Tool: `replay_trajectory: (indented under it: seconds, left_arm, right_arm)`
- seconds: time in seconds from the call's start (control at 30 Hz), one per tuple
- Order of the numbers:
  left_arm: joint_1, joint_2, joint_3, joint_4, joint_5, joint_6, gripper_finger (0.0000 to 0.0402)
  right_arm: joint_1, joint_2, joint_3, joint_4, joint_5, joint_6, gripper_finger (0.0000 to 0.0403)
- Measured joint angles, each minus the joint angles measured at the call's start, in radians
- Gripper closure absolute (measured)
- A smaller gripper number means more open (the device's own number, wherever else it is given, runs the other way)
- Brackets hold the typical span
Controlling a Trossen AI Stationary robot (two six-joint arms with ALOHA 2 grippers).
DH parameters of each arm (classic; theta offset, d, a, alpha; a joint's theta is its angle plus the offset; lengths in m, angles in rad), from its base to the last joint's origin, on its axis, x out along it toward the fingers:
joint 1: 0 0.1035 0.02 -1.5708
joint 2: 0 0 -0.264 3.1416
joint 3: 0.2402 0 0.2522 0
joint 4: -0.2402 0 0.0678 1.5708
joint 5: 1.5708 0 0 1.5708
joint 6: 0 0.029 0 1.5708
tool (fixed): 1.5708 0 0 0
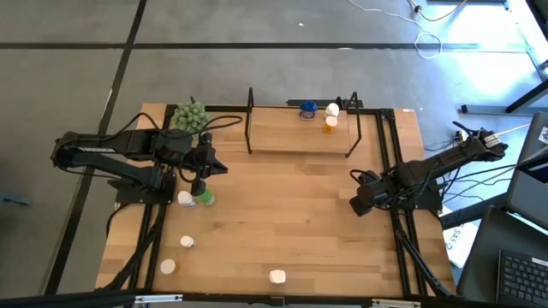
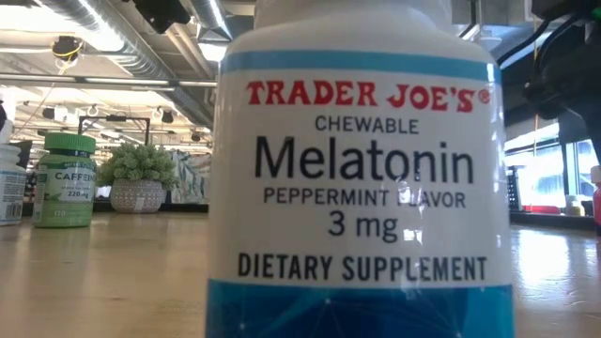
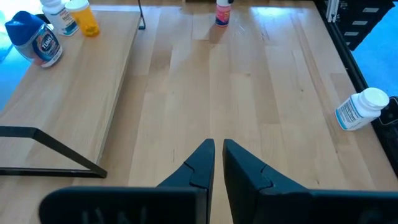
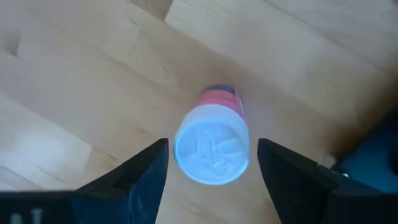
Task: Pick and place medicine bottles onto shelf by color
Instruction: Put the pink pill bottle on the shelf
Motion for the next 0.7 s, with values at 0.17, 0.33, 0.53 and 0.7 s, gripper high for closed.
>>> replay_trajectory:
  seconds: [0.17, 0.33, 0.53, 0.7]
  left_arm:
    - [0.0, 0.0, 0.0, 0.0, 0.0, 0.0, 0.0374]
    - [0.0, 0.0, 0.0, 0.0, 0.0, 0.0, 0.0374]
    - [0.0, 0.0, 0.0, 0.0, 0.0, 0.0, 0.0374]
    - [0.0, 0.0, 0.0, 0.0, 0.0, 0.0, 0.0374]
  right_arm:
    - [0.0, 0.0, -0.025, 0.02, 0.003, -0.001, 0.0155]
    - [0.0, 0.0, -0.038, 0.047, 0.005, -0.001, 0.0155]
    - [-0.006, 0.0, -0.039, 0.06, 0.011, 0.002, 0.0181]
    - [-0.021, 0.0, -0.039, 0.071, 0.029, 0.001, 0.0223]
